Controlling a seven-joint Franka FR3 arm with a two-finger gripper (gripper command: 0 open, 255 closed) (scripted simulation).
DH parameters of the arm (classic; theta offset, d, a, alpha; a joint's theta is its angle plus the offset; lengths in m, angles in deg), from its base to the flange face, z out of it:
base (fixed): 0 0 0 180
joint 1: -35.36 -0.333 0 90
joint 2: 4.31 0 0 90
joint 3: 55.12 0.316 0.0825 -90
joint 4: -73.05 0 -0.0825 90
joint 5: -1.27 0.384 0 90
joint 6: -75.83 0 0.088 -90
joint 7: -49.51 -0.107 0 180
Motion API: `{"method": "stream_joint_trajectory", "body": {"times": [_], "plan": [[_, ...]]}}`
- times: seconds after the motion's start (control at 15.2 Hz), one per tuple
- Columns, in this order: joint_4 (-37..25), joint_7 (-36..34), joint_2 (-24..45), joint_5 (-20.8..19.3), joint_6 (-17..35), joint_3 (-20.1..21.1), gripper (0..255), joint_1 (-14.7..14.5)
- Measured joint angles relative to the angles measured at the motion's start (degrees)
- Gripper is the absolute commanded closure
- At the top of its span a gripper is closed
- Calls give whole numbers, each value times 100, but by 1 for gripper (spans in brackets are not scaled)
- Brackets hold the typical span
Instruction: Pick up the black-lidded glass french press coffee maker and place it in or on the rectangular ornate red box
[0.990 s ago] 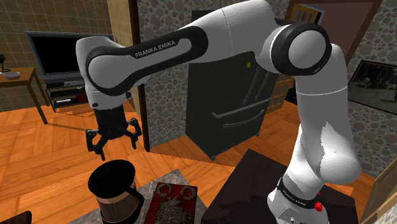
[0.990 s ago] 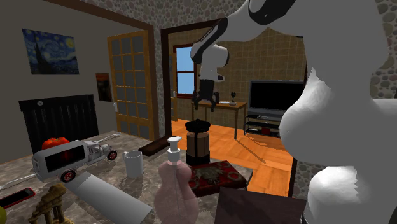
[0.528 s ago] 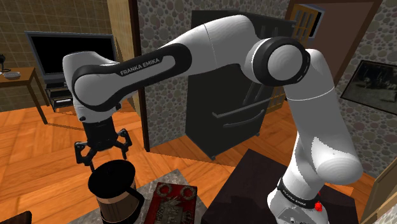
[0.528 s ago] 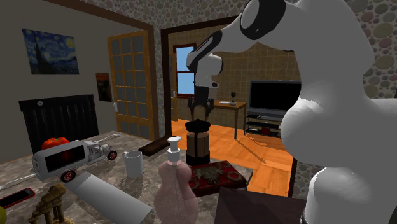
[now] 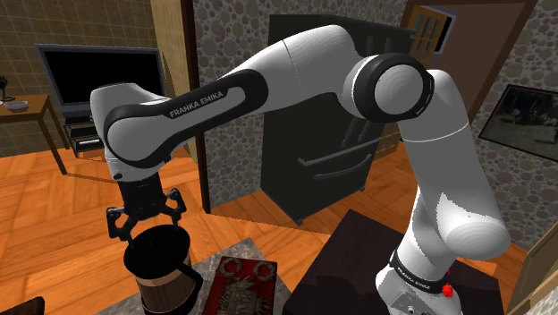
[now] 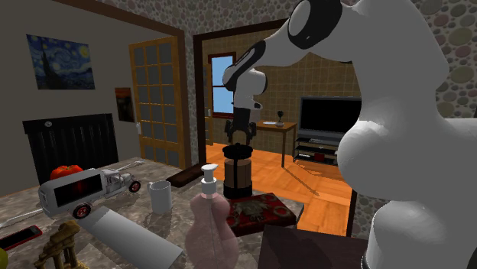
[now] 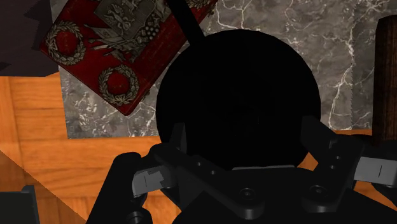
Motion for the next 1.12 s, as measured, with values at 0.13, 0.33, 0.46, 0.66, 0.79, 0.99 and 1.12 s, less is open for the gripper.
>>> {"method": "stream_joint_trajectory", "body": {"times": [0.13, 0.33, 0.46, 0.66, 0.79, 0.99, 1.12], "plan": [[0, 0, 0, 0, 1, 0, 0, 0], [0, 0, 0, 0, 1, 0, 255, 0], [0, -1, 0, 0, 1, 0, 255, 0], [-1, -1, 1, 0, 1, 0, 255, 0], [0, -1, 0, 0, 2, 0, 255, 0], [-16, 3, -40, 10, -72, 4, 255, 11], [-117, -13, -61, 14, -193, 10, 255, 3]]}}
